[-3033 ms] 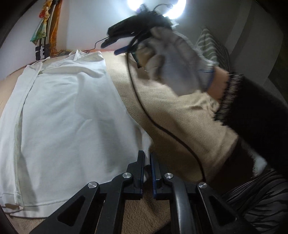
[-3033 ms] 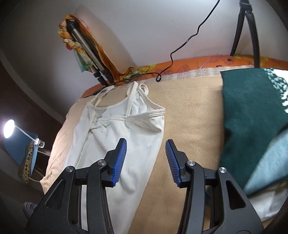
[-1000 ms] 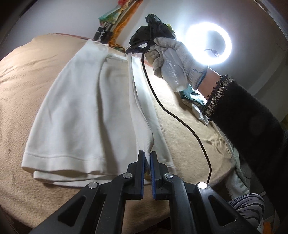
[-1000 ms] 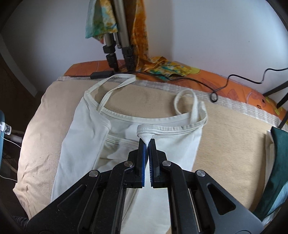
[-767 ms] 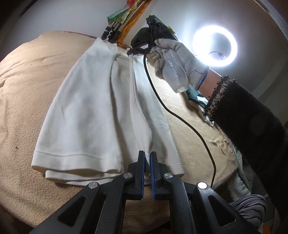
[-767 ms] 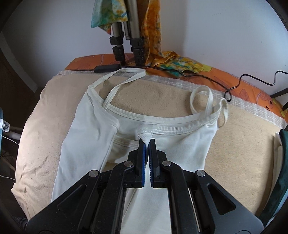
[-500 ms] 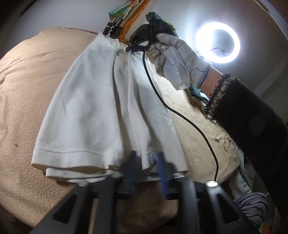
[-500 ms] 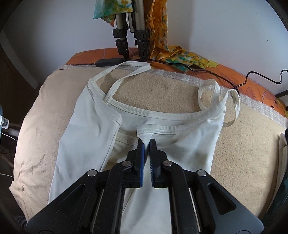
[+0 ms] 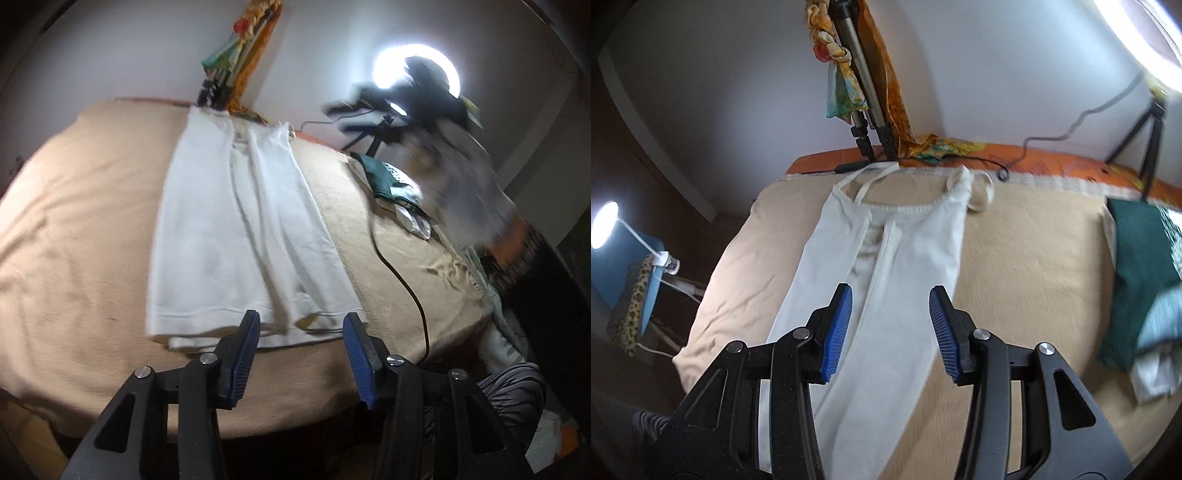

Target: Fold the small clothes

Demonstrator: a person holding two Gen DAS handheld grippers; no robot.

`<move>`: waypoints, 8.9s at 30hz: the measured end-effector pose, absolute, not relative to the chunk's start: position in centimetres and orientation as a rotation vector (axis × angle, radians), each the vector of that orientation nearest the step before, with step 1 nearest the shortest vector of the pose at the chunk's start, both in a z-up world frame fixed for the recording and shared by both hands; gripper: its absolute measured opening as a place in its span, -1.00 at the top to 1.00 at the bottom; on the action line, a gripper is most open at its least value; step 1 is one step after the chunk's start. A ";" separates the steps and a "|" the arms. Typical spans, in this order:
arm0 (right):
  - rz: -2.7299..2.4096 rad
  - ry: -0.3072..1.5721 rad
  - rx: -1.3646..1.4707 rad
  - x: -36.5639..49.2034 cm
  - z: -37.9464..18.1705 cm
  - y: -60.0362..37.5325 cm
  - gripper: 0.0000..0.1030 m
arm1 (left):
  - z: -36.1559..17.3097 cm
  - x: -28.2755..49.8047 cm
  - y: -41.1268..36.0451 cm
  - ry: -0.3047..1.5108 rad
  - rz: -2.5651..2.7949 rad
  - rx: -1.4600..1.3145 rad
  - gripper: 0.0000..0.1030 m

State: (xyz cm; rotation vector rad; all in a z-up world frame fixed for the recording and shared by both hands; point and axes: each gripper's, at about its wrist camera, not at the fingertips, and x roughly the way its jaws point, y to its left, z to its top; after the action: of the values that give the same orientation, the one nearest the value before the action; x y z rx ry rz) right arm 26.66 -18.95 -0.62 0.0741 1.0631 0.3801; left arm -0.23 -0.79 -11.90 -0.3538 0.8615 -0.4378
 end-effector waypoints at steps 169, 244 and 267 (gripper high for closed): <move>0.409 1.030 0.119 43.0 -12.0 -22.0 0.56 | -18.1 40.0 7.7 0.928 -0.253 -0.367 0.02; 0.565 1.021 -0.038 11.3 -3.6 -16.6 0.89 | -9.1 9.8 7.5 0.889 -0.362 -0.247 0.44; 0.524 1.224 -0.055 17.6 -9.8 -14.9 0.89 | -14.7 15.6 2.4 1.218 -0.402 -0.085 0.44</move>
State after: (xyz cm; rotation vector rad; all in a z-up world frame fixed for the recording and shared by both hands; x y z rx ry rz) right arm 17.55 -14.86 -9.81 -0.0552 1.2243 0.5243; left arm 15.59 2.39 -14.71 -0.0848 1.2179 -0.4025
